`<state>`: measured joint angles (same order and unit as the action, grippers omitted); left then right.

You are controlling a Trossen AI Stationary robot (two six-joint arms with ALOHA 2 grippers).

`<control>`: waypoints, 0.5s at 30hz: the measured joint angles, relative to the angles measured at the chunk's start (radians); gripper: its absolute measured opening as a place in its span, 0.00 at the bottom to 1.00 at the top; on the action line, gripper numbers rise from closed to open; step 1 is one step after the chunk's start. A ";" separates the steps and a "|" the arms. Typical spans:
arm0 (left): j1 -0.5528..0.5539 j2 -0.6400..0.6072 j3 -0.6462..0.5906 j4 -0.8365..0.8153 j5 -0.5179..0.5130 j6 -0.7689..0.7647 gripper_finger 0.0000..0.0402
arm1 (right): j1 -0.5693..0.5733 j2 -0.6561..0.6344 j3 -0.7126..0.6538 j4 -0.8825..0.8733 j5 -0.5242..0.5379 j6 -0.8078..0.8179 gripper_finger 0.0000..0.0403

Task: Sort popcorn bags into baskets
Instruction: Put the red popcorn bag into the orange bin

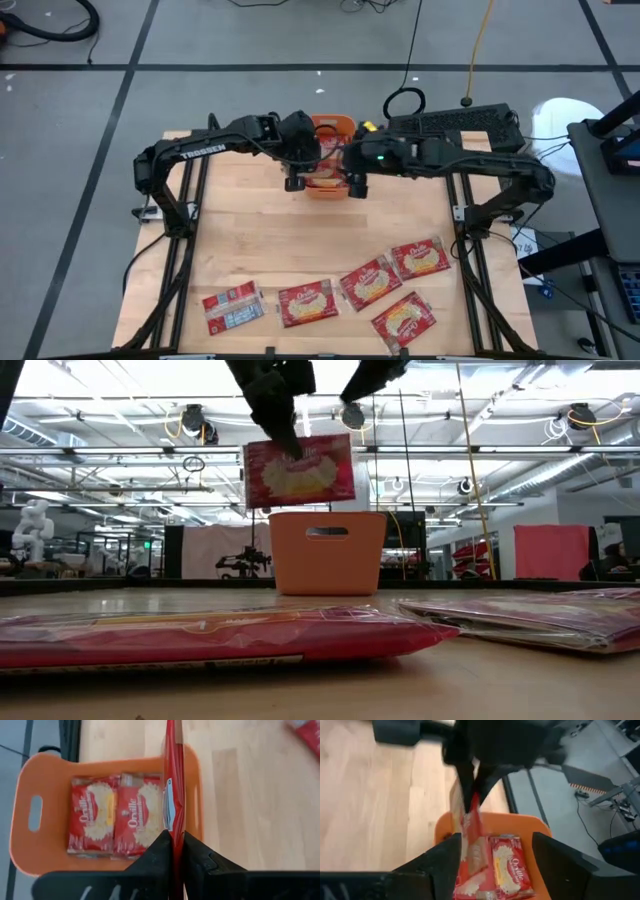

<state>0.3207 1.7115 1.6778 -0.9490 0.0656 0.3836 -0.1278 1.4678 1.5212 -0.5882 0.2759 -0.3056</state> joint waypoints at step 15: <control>-0.051 0.000 0.001 0.062 -0.041 0.059 0.10 | -0.091 0.102 0.008 0.006 -0.186 -0.022 0.44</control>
<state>0.2700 1.7119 1.6791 -0.8867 0.0250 0.4423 -0.2188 1.5693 1.5291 -0.5818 0.0897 -0.3274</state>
